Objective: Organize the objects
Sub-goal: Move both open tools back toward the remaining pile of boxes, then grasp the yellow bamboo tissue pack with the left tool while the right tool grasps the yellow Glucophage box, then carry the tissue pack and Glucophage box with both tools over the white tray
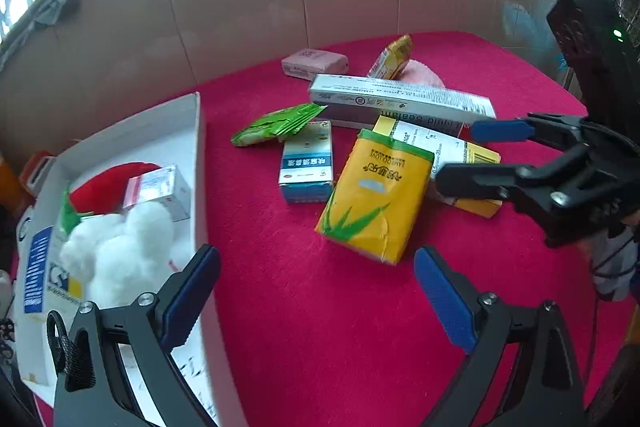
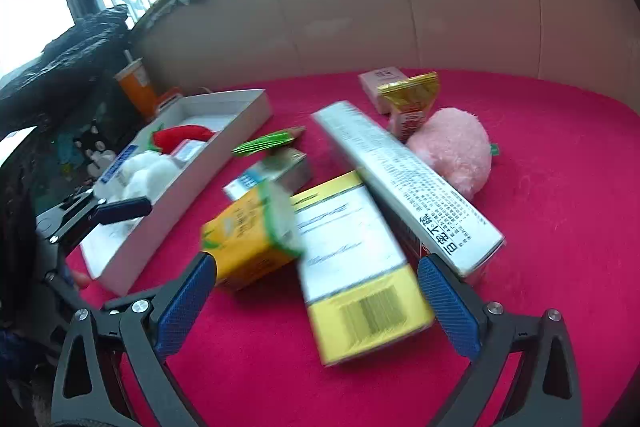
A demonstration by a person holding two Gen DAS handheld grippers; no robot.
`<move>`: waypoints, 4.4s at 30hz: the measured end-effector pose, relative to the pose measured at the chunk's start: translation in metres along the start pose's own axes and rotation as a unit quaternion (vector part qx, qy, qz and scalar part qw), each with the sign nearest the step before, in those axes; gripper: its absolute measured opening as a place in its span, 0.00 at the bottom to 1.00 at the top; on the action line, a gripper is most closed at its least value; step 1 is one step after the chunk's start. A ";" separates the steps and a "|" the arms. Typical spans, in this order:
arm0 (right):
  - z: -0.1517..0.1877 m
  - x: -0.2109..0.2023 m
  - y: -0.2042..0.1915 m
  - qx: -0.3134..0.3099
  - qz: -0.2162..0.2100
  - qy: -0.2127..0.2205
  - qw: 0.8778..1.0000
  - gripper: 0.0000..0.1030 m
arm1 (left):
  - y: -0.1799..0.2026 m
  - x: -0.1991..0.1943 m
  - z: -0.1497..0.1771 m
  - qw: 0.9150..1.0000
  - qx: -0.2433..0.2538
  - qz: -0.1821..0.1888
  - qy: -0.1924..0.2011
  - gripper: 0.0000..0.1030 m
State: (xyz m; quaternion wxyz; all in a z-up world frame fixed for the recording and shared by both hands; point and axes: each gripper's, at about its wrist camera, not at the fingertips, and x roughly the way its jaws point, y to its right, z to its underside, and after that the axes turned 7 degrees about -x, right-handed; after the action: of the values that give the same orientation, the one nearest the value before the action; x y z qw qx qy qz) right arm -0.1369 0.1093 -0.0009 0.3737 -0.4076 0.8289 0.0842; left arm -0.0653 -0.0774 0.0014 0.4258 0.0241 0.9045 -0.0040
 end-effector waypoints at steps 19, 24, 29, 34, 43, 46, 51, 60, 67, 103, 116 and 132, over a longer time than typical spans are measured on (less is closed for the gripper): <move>0.005 0.024 0.009 -0.073 0.036 -0.060 0.995 0.78 | 0.013 0.053 -0.020 0.998 0.000 0.007 -0.061 0.82; 0.014 0.014 0.005 -0.088 0.060 -0.069 0.992 0.65 | 0.013 0.053 -0.021 0.998 -0.020 0.013 -0.059 0.62; 0.027 0.006 -0.006 -0.094 0.083 -0.069 0.990 0.61 | 0.014 0.046 -0.014 0.999 -0.022 0.008 -0.044 0.51; 0.033 0.000 -0.005 -0.065 0.091 -0.056 0.992 0.61 | 0.014 0.043 -0.007 0.999 -0.030 0.003 -0.027 0.49; 0.043 -0.011 -0.017 -0.034 0.104 -0.046 0.993 0.61 | 0.013 0.024 0.011 0.999 -0.049 -0.002 -0.008 0.49; 0.052 -0.022 -0.020 0.010 0.079 -0.031 0.996 0.61 | 0.010 0.007 0.018 0.998 -0.066 -0.003 0.008 0.49; 0.071 -0.041 -0.025 0.078 0.099 0.003 0.992 0.61 | 0.011 -0.013 0.027 0.997 -0.069 -0.018 0.033 0.49; 0.075 -0.063 -0.034 0.090 0.130 0.041 0.987 0.61 | 0.015 -0.021 0.032 0.996 -0.059 -0.042 0.053 0.49; 0.071 -0.074 -0.039 0.094 0.132 0.057 0.985 0.61 | 0.016 -0.027 0.032 0.995 -0.055 -0.048 0.067 0.49; 0.048 -0.070 -0.094 0.065 0.091 0.047 0.993 0.61 | -0.025 -0.061 0.046 0.986 -0.092 -0.075 0.115 0.49; 0.044 -0.063 -0.113 0.043 0.087 0.041 0.994 0.60 | -0.044 -0.070 0.052 0.983 -0.117 -0.077 0.122 0.49; 0.043 -0.060 -0.125 0.026 0.105 0.049 0.993 0.59 | -0.065 -0.075 0.058 0.979 -0.146 -0.078 0.123 0.49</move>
State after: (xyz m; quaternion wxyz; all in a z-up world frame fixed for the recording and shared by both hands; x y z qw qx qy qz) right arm 0.0024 0.0833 0.0307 0.3320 -0.3118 0.8865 0.0819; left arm 0.0237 -0.1467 0.0214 0.3090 -0.1082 0.9398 0.0977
